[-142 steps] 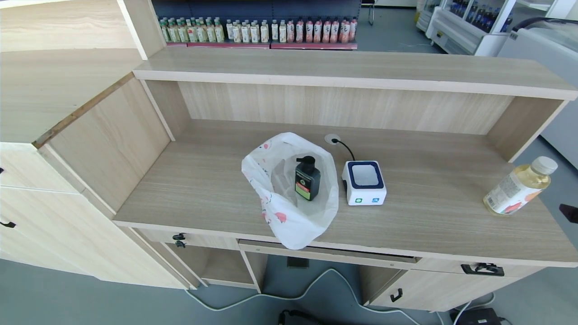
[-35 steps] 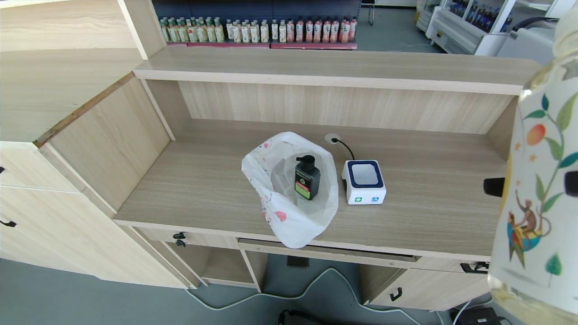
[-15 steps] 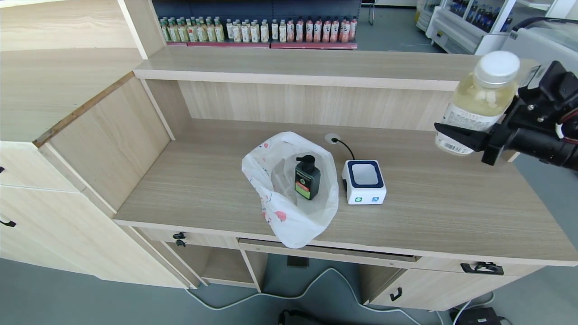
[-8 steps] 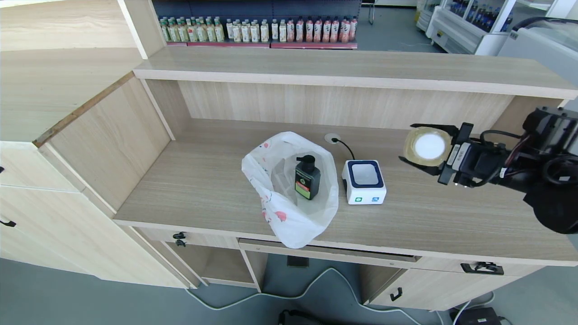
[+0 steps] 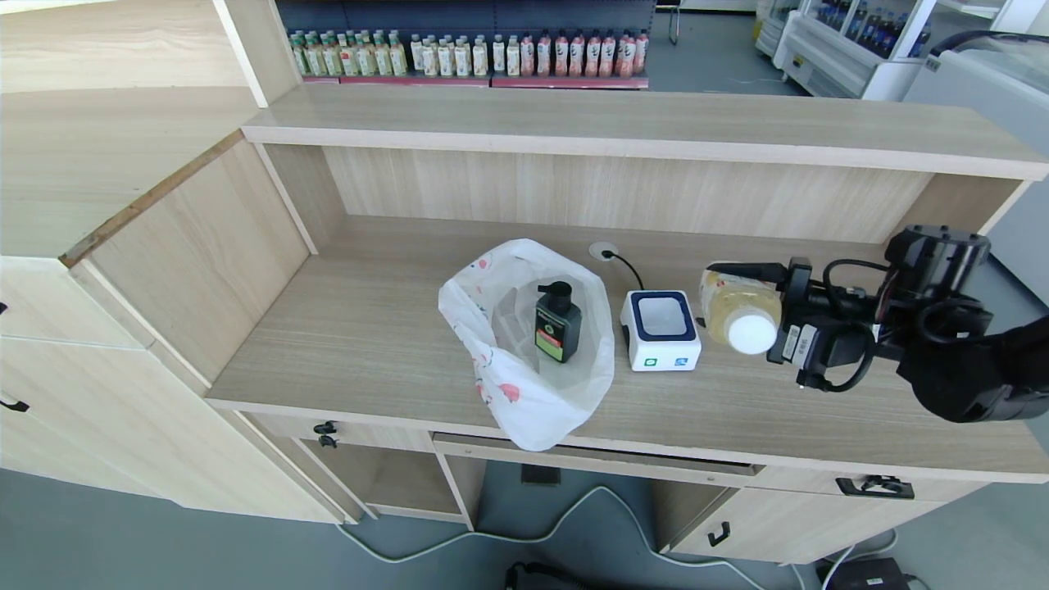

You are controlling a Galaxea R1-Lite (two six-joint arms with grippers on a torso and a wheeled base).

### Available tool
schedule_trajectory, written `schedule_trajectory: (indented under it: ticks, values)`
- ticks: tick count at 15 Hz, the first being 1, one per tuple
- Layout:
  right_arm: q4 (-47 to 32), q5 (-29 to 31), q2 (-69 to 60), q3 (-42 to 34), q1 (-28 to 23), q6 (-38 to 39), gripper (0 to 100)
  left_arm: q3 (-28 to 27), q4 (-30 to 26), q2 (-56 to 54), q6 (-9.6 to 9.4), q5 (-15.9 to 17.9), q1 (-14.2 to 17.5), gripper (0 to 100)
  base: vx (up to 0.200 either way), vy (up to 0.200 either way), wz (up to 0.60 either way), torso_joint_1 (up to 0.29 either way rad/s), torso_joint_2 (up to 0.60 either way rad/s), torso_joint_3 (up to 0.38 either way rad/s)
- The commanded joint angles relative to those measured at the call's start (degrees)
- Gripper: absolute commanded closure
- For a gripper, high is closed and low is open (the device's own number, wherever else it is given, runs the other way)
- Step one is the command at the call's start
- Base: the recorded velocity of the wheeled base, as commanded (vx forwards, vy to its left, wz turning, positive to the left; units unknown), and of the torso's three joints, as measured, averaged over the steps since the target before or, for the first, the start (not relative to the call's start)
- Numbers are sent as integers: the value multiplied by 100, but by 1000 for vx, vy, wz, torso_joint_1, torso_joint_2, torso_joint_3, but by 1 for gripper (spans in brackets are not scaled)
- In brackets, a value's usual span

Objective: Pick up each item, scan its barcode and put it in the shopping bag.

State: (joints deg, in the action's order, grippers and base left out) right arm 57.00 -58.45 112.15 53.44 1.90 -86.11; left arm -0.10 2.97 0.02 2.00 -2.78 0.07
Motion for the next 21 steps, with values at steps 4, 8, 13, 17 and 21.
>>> schedule_trajectory:
  ticks: [4,8,13,17,21]
  values:
    - [21,-96,360,316,-23,-81,100,1,1,-2,2,-3,1,0,0,0,0,0,0,0]
    - [21,-96,615,623,-14,-81,100,1,1,-2,2,-3,1,0,0,0,0,0,0,0]
    - [30,-96,826,843,3,-81,100,1,1,-2,2,-3,1,0,0,0,0,0,0,0]
    - [30,-96,949,913,12,-81,100,1,1,-2,2,-3,1,0,0,0,0,0,0,0]
    - [21,-96,1089,1168,126,-37,100,1,1,-2,2,-3,1,0,0,0,0,0,0,0]
